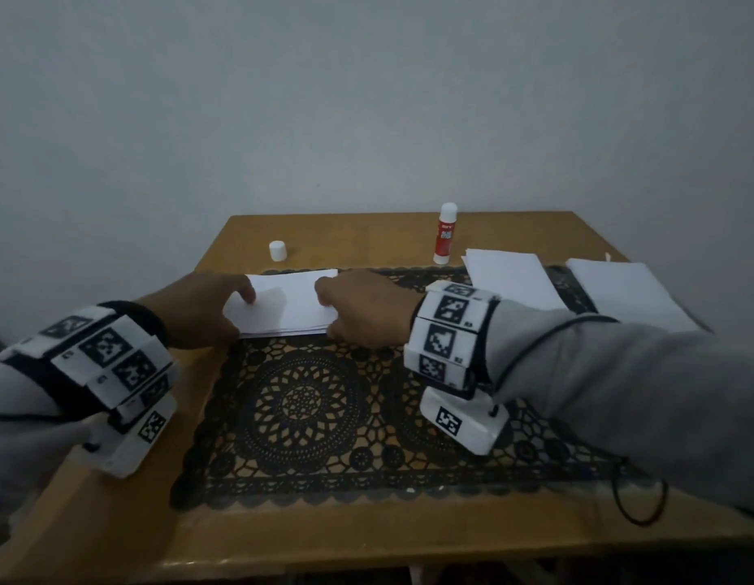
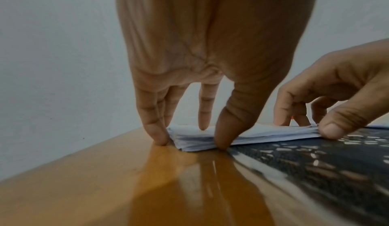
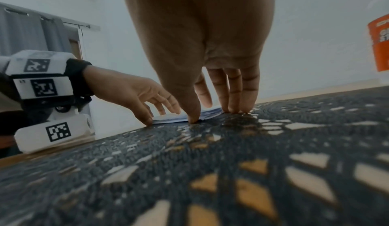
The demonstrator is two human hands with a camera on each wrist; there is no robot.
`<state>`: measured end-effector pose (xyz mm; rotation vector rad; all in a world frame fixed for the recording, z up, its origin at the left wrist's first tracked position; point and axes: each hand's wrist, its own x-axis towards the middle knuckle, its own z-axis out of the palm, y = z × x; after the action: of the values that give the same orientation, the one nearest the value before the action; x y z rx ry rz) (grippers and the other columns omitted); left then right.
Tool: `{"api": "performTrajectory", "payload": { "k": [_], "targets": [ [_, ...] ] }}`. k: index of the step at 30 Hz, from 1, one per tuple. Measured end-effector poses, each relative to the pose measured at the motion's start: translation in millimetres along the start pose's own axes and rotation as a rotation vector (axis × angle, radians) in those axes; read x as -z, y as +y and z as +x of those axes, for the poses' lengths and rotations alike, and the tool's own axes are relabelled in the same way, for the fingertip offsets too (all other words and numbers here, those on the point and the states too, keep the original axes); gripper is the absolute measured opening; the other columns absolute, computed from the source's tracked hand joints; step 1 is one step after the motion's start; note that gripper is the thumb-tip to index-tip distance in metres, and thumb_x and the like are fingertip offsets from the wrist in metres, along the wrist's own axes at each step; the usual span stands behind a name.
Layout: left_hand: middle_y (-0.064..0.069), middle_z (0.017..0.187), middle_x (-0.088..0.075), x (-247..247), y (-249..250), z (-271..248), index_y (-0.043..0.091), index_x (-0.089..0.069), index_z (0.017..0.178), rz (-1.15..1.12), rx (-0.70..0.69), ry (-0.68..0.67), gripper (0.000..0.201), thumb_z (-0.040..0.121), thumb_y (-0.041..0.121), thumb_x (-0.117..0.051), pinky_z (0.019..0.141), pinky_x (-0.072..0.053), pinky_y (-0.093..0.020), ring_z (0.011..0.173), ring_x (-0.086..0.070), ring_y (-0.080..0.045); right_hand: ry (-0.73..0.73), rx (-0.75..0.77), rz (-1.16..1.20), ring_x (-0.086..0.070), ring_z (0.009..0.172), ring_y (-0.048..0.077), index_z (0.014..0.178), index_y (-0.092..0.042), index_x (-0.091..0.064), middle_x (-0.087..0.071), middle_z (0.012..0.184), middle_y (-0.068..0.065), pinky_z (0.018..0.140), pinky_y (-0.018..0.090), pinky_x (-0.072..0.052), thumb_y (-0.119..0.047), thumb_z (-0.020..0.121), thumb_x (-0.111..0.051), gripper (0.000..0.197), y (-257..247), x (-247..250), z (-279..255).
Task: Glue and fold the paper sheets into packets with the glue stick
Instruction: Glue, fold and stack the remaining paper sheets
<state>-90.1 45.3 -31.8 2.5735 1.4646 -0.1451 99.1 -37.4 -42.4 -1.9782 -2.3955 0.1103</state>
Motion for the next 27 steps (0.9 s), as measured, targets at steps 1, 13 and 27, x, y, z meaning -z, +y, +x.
{"api": "performTrajectory", "payload": {
  "k": [1, 13, 27],
  "targets": [
    [-0.007, 0.138, -0.047, -1, 0, 0, 0.021, -0.049, 0.129, 0.001, 0.0, 0.002, 0.053, 0.082, 0.02, -0.072, 0.094, -0.038, -0.029, 0.118, -0.046, -0.024, 0.001, 0.006, 0.009, -0.053, 0.108, 0.026, 0.123, -0.006, -0.05, -0.057, 0.121, 0.013, 0.081, 0.032, -0.043, -0.025, 0.094, -0.061, 0.036, 1, 0, -1],
    [-0.008, 0.134, -0.047, -3, 50, -2, 0.021, -0.048, 0.129, -0.045, -0.211, 0.159, 0.048, 0.084, 0.021, -0.065, 0.102, -0.037, -0.041, 0.123, -0.041, -0.027, 0.265, -0.245, 0.224, -0.058, 0.081, 0.014, 0.09, -0.013, -0.066, -0.063, 0.086, -0.004, 0.071, 0.029, -0.048, -0.022, 0.088, -0.067, 0.01, 94, 22, -96],
    [-0.006, 0.126, -0.049, -23, 250, 47, 0.017, -0.053, 0.127, -0.048, -0.619, 0.17, 0.038, 0.09, 0.025, -0.059, 0.101, -0.039, -0.035, 0.119, -0.043, -0.021, 0.272, -0.46, 0.026, -0.059, 0.086, 0.026, 0.093, -0.006, -0.065, -0.066, 0.092, 0.009, 0.076, 0.041, -0.051, -0.019, 0.091, -0.056, 0.016, 174, 12, -114]
  ]
}}
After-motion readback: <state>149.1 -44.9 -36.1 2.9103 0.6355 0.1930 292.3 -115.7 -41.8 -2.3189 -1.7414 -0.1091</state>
